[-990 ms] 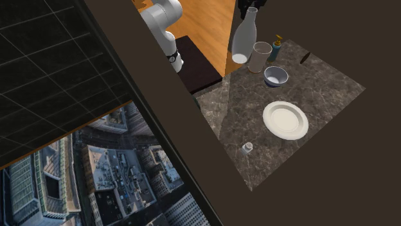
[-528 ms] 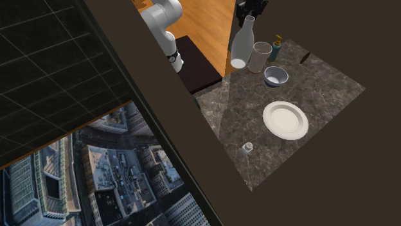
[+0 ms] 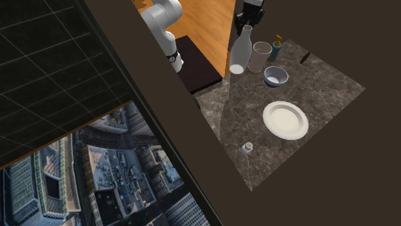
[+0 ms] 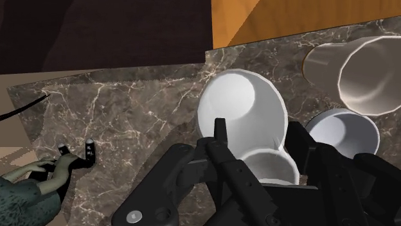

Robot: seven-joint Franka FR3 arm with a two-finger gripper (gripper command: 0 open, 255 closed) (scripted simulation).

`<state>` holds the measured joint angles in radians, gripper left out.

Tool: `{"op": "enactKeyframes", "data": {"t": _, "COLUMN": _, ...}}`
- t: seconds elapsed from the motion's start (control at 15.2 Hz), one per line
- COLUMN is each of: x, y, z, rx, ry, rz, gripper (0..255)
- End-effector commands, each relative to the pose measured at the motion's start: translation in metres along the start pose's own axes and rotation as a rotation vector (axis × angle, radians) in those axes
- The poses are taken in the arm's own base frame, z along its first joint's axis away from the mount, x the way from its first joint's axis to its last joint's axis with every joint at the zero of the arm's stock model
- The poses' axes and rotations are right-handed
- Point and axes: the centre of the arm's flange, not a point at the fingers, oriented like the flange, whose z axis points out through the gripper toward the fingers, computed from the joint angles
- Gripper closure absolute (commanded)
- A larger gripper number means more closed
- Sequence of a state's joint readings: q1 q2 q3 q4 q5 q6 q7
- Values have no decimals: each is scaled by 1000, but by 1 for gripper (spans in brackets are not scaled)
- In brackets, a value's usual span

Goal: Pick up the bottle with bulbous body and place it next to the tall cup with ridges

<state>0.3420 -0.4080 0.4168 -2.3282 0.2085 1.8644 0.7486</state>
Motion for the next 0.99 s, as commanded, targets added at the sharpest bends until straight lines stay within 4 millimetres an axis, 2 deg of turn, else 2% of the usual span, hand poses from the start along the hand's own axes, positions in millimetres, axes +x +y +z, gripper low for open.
{"op": "enactKeyframes", "data": {"t": 0.0, "x": 0, "y": -1, "z": 10, "rx": 1, "ry": 1, "rz": 0, "gripper": 255}}
{"op": "enactKeyframes", "data": {"t": 0.92, "x": 6, "y": -3, "z": 84, "rx": 1, "ry": 1, "rz": 0, "gripper": 255}}
